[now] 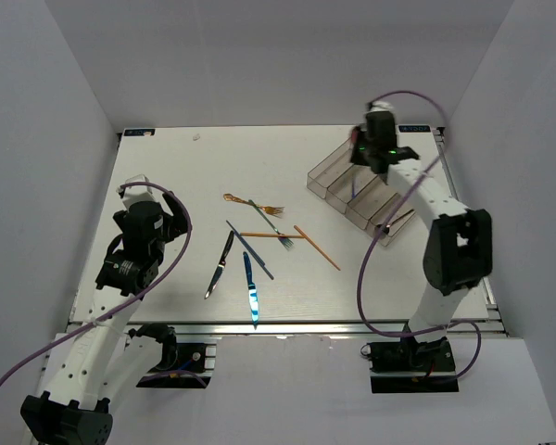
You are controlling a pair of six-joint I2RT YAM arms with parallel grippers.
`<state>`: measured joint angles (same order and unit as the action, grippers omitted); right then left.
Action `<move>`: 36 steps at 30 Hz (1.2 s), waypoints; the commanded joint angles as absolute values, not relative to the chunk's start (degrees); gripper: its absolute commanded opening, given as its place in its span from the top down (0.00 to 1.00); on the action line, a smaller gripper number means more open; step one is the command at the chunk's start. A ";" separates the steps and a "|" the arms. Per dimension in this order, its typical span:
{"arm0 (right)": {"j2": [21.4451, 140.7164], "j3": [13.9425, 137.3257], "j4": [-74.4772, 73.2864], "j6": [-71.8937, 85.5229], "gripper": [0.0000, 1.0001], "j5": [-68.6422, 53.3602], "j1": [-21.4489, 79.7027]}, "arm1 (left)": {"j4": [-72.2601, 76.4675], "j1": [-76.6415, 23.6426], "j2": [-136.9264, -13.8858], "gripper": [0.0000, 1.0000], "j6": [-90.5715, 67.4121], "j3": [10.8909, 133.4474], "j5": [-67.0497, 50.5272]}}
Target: Sort the eating utensils into containers
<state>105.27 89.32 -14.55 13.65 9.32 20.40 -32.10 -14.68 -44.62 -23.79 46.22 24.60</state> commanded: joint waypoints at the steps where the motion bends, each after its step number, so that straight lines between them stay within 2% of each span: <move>1: 96.00 80.55 -7.48 27.06 1.00 17.72 13.64 | -31.82 -14.50 -43.59 0.02 -23.55 46.06 25.14; 11: 91.05 64.52 -2.64 39.81 1.00 27.77 3.70 | -31.82 -14.50 -43.24 0.02 -23.47 46.05 24.79; 23: 92.11 60.03 -1.41 42.54 0.99 27.69 2.11 | -31.73 -14.50 -43.07 0.02 -23.47 45.97 24.52; 24: 92.02 59.86 -1.41 42.45 0.93 27.77 2.02 | -31.64 -14.50 -43.07 0.02 -23.47 45.88 24.52; 25: 91.85 59.59 -1.32 42.36 0.82 27.77 2.02 | -31.64 -14.50 -43.07 0.02 -23.47 45.88 24.52; 27: 91.67 59.33 -0.88 41.93 0.81 27.69 2.02 | -31.64 -14.50 -42.98 0.02 -23.47 45.88 24.61; 29: 91.50 59.41 -0.97 41.49 0.74 27.42 1.93 | -31.64 -14.50 -42.89 0.02 -23.47 45.88 24.52; 30: 91.23 59.59 -1.31 41.40 0.64 27.51 1.93 | -31.64 -14.50 -43.06 0.02 -23.47 45.88 24.52; 31: 91.06 59.94 -1.67 41.48 0.46 27.51 1.93 | -31.73 -14.50 -43.07 0.02 -23.47 45.88 24.52; 34: 89.21 60.12 -2.02 40.61 0.36 25.85 1.93 | -31.73 -14.50 -43.07 0.02 -23.47 45.97 24.61; 36: 86.94 59.85 -0.71 38.24 0.32 21.11 2.11 | -31.73 -14.50 -43.07 0.02 -23.47 45.97 24.70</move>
